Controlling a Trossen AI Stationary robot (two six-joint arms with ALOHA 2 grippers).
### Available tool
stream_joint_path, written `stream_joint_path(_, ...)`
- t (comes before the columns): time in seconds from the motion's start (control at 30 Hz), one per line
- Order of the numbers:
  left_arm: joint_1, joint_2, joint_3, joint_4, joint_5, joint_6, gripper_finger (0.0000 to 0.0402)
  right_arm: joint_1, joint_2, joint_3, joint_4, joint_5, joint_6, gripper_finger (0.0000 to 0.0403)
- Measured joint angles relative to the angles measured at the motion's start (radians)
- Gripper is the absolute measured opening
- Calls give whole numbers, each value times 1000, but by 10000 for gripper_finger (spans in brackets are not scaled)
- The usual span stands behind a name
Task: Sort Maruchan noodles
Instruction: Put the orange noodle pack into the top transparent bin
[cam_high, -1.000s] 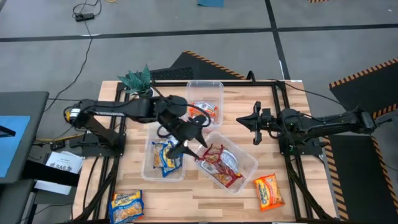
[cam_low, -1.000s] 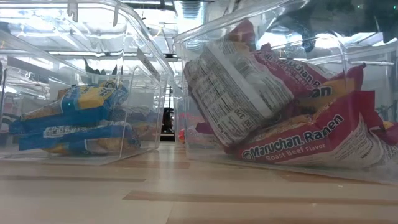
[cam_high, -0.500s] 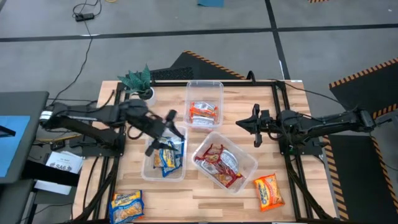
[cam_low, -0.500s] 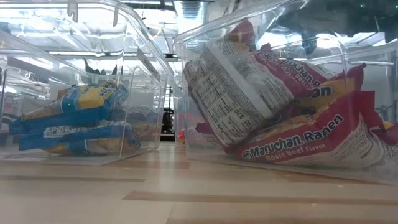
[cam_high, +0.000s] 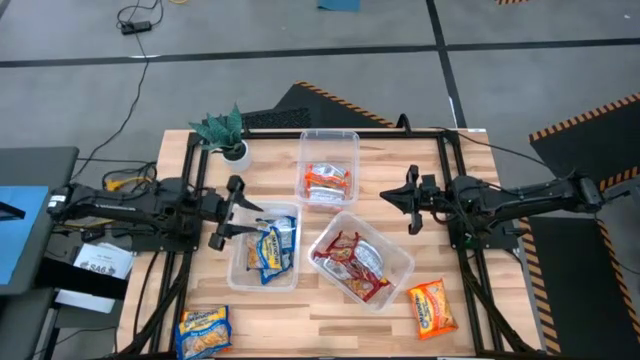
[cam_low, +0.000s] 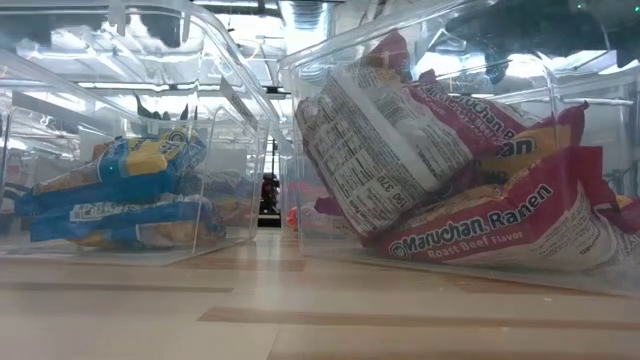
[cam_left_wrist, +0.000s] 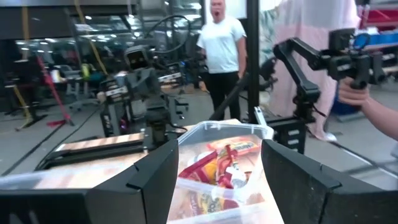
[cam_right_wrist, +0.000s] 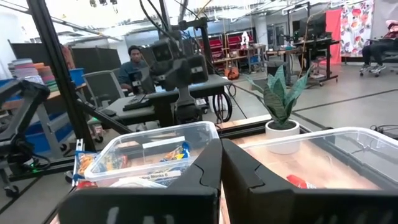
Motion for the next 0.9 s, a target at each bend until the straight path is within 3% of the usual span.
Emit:
stream_joint_path(0.3, 0, -124, -109, 38, -36, -19, 219, 0, 0, 0, 0, 0, -4, 28)
stream_joint_path(0.53, 0, -130, -115, 51, -96, -23, 219, 0, 0, 0, 0, 1, -4, 28)
stream_joint_path(0.9, 0, -130, -115, 51, -100, -14, 219, 0, 0, 0, 0, 3, -30, 28)
